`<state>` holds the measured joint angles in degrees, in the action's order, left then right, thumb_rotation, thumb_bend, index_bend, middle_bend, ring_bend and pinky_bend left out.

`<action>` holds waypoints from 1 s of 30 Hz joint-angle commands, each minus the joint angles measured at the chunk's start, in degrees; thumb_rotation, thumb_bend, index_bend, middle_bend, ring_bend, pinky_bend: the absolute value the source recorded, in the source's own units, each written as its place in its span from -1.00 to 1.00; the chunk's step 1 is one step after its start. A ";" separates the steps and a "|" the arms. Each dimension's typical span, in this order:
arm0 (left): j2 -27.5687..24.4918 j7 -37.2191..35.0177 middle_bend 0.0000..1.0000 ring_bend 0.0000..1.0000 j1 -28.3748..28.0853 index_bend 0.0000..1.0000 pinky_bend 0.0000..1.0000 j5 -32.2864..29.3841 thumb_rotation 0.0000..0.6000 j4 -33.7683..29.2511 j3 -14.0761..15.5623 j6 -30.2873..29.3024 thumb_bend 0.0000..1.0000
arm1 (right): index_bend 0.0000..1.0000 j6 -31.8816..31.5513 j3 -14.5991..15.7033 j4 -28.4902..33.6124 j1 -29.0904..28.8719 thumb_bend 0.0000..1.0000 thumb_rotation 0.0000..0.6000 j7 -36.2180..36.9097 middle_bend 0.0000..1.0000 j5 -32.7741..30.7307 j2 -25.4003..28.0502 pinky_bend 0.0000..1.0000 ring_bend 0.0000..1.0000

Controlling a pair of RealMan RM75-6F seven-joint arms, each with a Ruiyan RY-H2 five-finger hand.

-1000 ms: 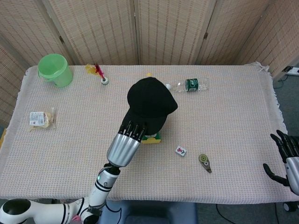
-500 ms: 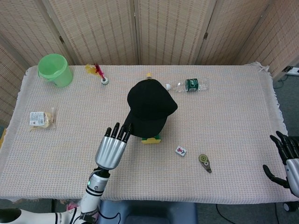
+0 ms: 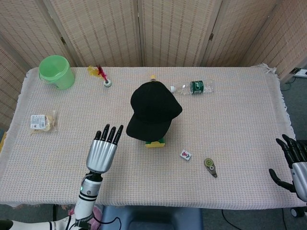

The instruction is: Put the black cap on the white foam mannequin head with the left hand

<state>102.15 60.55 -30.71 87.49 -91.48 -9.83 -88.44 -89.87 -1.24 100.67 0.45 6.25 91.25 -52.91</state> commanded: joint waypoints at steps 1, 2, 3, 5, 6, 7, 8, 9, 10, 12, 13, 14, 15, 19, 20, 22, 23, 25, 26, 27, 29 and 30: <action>-0.45 -1.71 -0.28 -0.46 1.61 -0.59 0.07 -1.22 1.00 0.44 0.27 -0.72 -0.38 | -1.00 -0.02 0.07 0.01 0.03 -0.46 1.00 -0.09 -1.00 0.13 -0.01 -1.00 -1.00; -0.69 -2.10 -0.29 -0.46 2.09 -0.59 0.07 -1.61 1.00 0.48 0.29 -0.92 -0.38 | -1.00 -0.03 0.09 0.01 0.05 -0.46 1.00 -0.13 -1.00 0.14 -0.01 -1.00 -1.00; -1.10 -3.09 -0.31 -0.46 2.76 -0.60 0.07 -2.21 1.00 0.43 0.24 -1.23 -0.38 | -1.00 -0.01 0.11 -0.01 0.05 -0.46 1.00 -0.19 -1.00 0.15 -0.01 -1.00 -1.00; -1.92 -4.68 -0.35 -0.47 3.91 -0.62 0.06 -3.50 1.00 0.11 -0.08 -1.71 -0.38 | -1.00 0.16 0.16 -0.03 0.02 -0.46 1.00 -0.26 -1.00 0.12 -0.03 -1.00 -1.00; -2.76 -5.80 -0.37 -0.48 4.57 -0.63 0.05 -4.23 1.00 -0.10 -0.40 -1.97 -0.38 | -1.00 0.28 0.19 -0.03 -0.01 -0.46 1.00 -0.35 -1.00 0.09 -0.07 -1.00 -1.00; -3.39 -6.78 -0.39 -0.49 5.00 -0.64 0.04 -4.88 1.00 -0.22 -0.69 -2.02 -0.38 | -1.00 0.35 0.19 -0.01 -0.04 -0.46 1.00 -0.48 -1.00 0.08 -0.12 -1.00 -1.00; -4.08 -7.87 -0.40 -0.50 5.39 -0.65 0.04 -5.55 1.00 -0.40 -0.96 -1.89 -0.38 | -1.00 0.42 0.19 0.00 -0.07 -0.46 1.00 -0.63 -1.00 0.06 -0.18 -1.00 -1.00; -4.80 -9.06 -0.41 -0.51 5.67 -0.65 0.03 -6.12 1.00 -0.54 -1.24 -1.65 -0.38 | -1.00 0.49 0.19 0.03 -0.11 -0.46 1.00 -0.82 -1.00 0.08 -0.27 -1.00 -1.00; -5.76 -10.89 -0.42 -0.51 5.92 -0.65 0.02 -6.96 1.00 -0.71 -1.64 -1.04 -0.38 | -1.00 0.63 0.18 0.08 -0.19 -0.46 1.00 -1.08 -1.00 0.06 -0.38 -1.00 -1.00; -7.54 -14.71 -0.43 -0.53 6.08 -0.66 0.01 -8.48 1.00 -0.90 -2.45 0.59 -0.38 | -1.00 0.94 0.19 0.19 -0.34 -0.46 1.00 -1.52 -1.00 0.00 -0.58 -1.00 -1.00; -8.37 -16.38 -0.43 -0.53 6.15 -0.66 0.00 -9.55 1.00 -1.12 -2.85 1.59 -0.38 | -1.00 1.13 0.19 0.21 -0.44 -0.46 1.00 -1.78 -1.00 -0.02 -0.68 -1.00 -1.00; -9.28 -17.51 -0.44 -0.54 6.20 -0.66 0.00 -10.95 1.00 -1.41 -3.29 2.74 -0.38 | -1.00 1.27 0.18 0.22 -0.51 -0.46 1.00 -1.97 -1.00 -0.06 -0.77 -1.00 -1.00; -10.67 -18.55 -0.44 -0.55 6.20 -0.67 -0.01 -12.92 1.00 -1.93 -3.88 4.43 -0.38 | -1.00 1.50 0.14 0.23 -0.62 -0.46 1.00 -2.26 -1.00 -0.22 -0.91 -1.00 -1.00; -15.12 -22.63 -0.50 -0.59 6.36 -0.73 -0.05 -18.98 1.00 -3.57 -6.18 8.94 -0.38 | -1.00 2.11 -0.20 0.15 -0.91 -0.46 1.00 -3.02 -1.00 -1.21 -1.28 -1.00 -1.00; -16.00 -23.90 -0.50 -0.59 6.47 -0.73 -0.05 -19.73 1.00 -3.47 -6.62 9.48 -0.38 | -1.00 2.29 -0.28 0.11 -0.98 -0.46 1.00 -3.16 -1.00 -1.48 -1.35 -1.00 -1.00; -18.15 -27.03 -0.50 -0.59 6.90 -0.73 -0.05 -20.80 1.00 -2.98 -7.19 10.63 -0.38 | -1.00 2.70 -0.41 0.09 -1.15 -0.46 1.00 -3.39 -1.00 -1.99 -1.46 -1.00 -1.00; -19.06 -28.61 -0.50 -0.59 7.15 -0.73 -0.05 -21.07 1.00 -2.76 -7.36 11.04 -0.38 | -1.00 2.83 -0.47 0.07 -1.21 -0.46 1.00 -3.53 -1.00 -2.19 -1.53 -1.00 -1.00; -21.22 -32.56 -0.50 -0.59 7.81 -0.73 -0.05 -20.88 1.00 -2.10 -7.27 12.03 -0.38 | -1.00 3.31 -0.53 0.03 -1.39 -0.46 1.00 -4.01 -1.00 -2.60 -1.71 -1.00 -1.00; -22.21 -34.43 -0.50 -0.59 8.17 -0.73 -0.05 -20.91 1.00 -2.07 -7.11 12.66 -0.38 | -1.00 3.51 -0.55 0.03 -1.47 -0.46 1.00 -4.24 -1.00 -2.76 -1.79 -1.00 -1.00; -23.29 -36.27 -0.51 -0.59 8.53 -0.73 -0.05 -21.04 1.00 -2.19 -6.93 13.41 -0.38 | -1.00 3.68 -0.56 0.05 -1.54 -0.46 1.00 -4.45 -1.00 -2.90 -1.86 -1.00 -1.00; -25.90 -40.27 -0.54 -0.60 9.33 -0.75 -0.07 -21.12 1.00 -2.59 -6.31 15.28 -0.38 | -1.00 4.12 -0.60 0.10 -1.70 -0.46 1.00 -4.89 -1.00 -3.28 -2.04 -1.00 -1.00; -27.42 -42.12 -0.57 -0.62 9.80 -0.77 -0.09 -21.06 1.00 -2.77 -5.76 16.32 -0.38 | -1.00 4.41 -0.58 0.14 -1.80 -0.46 1.00 -5.28 -1.00 -3.46 -2.15 -1.00 -1.00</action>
<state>78.71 23.23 -22.39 66.91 -93.99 -16.29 -75.09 -85.68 -1.81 100.77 -1.24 1.22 87.96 -54.94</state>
